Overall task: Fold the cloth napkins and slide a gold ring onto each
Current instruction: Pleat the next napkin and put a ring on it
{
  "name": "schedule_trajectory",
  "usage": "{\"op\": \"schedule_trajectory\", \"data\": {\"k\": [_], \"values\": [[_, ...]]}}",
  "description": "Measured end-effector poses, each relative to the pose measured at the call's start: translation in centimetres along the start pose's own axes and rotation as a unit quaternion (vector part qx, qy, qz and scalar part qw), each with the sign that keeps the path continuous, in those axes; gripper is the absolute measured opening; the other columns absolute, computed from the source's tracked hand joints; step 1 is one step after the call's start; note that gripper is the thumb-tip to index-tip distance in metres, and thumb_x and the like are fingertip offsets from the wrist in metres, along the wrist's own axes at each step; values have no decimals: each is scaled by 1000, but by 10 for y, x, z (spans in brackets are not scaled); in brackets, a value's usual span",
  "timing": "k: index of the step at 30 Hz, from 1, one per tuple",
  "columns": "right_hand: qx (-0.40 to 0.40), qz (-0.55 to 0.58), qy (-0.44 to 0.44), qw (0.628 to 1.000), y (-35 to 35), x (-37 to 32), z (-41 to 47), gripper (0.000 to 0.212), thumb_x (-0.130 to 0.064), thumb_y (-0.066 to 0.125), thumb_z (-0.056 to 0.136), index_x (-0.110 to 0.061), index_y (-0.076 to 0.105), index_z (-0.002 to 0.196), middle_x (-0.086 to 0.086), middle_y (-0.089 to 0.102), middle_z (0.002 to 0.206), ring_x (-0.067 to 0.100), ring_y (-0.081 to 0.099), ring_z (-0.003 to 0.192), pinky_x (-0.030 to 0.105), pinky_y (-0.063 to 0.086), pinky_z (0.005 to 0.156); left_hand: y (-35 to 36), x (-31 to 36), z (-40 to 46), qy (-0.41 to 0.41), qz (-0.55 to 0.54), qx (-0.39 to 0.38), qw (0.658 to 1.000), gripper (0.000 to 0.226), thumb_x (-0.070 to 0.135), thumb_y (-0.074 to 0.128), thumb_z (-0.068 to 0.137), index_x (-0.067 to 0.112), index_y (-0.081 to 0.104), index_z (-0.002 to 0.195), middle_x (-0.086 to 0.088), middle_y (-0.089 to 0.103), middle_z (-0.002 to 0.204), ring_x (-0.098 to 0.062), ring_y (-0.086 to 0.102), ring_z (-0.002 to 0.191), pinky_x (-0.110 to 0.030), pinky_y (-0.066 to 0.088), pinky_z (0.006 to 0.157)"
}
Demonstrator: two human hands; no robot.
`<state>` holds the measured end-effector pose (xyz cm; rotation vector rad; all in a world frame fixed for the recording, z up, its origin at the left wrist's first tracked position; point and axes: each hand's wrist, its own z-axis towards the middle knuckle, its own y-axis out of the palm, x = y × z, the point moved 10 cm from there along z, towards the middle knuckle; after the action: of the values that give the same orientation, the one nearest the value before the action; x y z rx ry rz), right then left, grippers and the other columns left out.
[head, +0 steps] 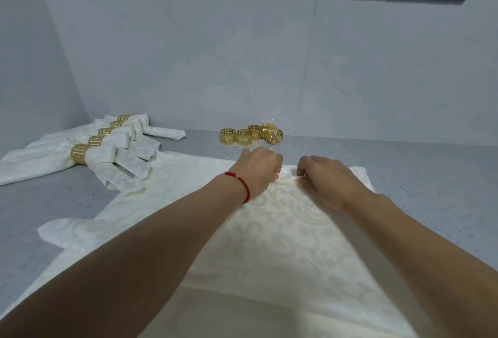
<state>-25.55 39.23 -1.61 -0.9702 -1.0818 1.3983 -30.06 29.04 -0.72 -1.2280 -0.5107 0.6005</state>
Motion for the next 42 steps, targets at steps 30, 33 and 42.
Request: {"op": "schedule_trajectory", "data": {"k": [30, 33, 42], "values": [[-9, -1, -42, 999, -13, 6, -14, 5, -24, 56, 102, -21, 53, 105, -3, 62, 104, 26, 57, 94, 34, 39, 67, -1, 7, -13, 58, 105, 9, 993, 13, 6, 54, 96, 18, 55, 101, 1, 62, 99, -23, 58, 92, -33, 35, 76], [18, -87, -100, 991, -17, -2, -4, 17, -28, 58, 104, -15, 63, 115, 2, 63, 107, 27, 61, 100, 38, 47, 74, 0, 3, -9, 46, 143, -9, 989, 22, 2, 58, 93, 15, 62, 110, -2, 62, 103, -24, 60, 94, -34, 35, 73], [66, -175, -132, 974, -11, -3, -1, 19, -5, 67, 87, -15, 66, 103, 4, 62, 90, 27, 61, 83, 33, 33, 68, -8, 13, -4, 49, 233, 2, 971, 30, 0, 64, 83, 16, 60, 108, -2, 56, 99, -24, 56, 86, -37, 42, 76]]}}
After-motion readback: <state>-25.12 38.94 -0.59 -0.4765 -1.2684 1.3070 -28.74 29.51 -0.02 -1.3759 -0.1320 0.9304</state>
